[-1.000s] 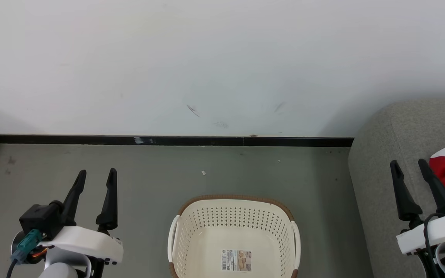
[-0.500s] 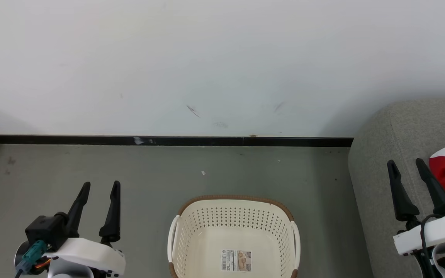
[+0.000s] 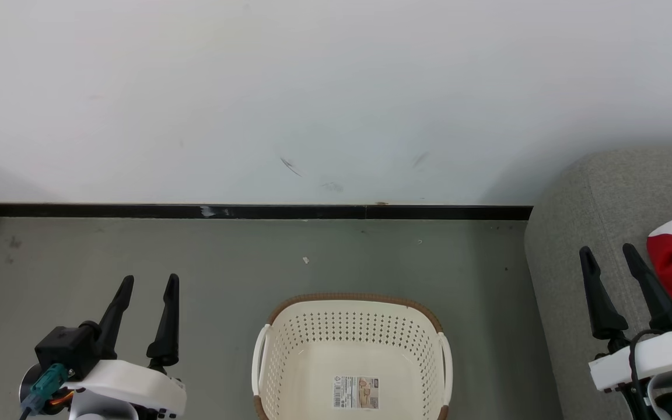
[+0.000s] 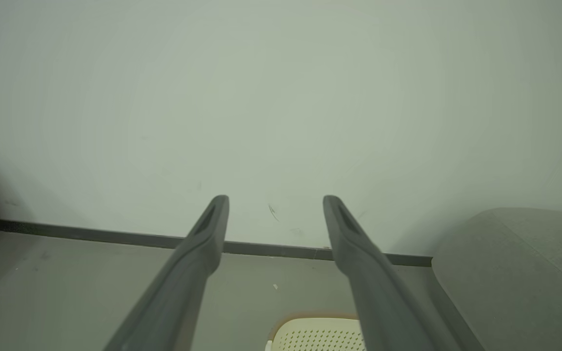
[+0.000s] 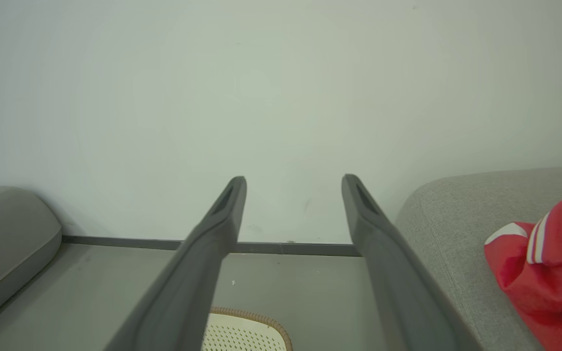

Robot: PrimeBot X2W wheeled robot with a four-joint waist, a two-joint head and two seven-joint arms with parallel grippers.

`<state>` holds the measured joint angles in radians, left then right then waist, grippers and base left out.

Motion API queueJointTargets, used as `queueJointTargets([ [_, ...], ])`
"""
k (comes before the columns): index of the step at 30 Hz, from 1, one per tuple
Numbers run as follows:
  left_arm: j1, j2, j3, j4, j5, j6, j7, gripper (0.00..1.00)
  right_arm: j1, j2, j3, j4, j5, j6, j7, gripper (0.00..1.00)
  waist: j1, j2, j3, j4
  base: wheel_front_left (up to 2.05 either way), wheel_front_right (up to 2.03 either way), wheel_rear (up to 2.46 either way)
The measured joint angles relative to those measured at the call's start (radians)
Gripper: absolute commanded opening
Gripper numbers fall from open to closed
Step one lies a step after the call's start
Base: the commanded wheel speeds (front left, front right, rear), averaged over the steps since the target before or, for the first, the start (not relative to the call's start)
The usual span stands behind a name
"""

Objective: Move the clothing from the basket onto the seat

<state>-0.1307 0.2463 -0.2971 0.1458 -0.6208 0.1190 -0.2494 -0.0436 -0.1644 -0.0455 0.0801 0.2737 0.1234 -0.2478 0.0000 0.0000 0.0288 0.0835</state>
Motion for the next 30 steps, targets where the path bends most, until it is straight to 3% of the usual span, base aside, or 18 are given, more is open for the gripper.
queueJointTargets([
  [20, 0.0, -0.025, 0.03, 0.016, 0.025, -0.034, 0.0, 1.0, 0.0, 0.004, 0.0, -0.005, -0.008, 0.0, 0.0, 1.0, 0.0, 0.0, 0.006, -0.003, 0.0, 0.0, 0.0],
  [21, 0.0, -0.026, 0.031, 0.017, 0.025, -0.035, 0.0, 0.0, 0.0, 0.004, 0.0, -0.005, -0.008, 0.0, 0.0, 0.0, 0.0, 0.0, 0.006, -0.004, 0.0, 0.0, 0.0],
  [30, 0.055, -0.085, 0.004, 0.092, 0.015, -0.037, 0.004, 0.0, 0.058, 0.058, 0.018, 0.073, -0.001, 0.0, 0.002, 0.0, 0.0, 0.0, 0.006, -0.004, 0.0, 0.0, 0.0],
])
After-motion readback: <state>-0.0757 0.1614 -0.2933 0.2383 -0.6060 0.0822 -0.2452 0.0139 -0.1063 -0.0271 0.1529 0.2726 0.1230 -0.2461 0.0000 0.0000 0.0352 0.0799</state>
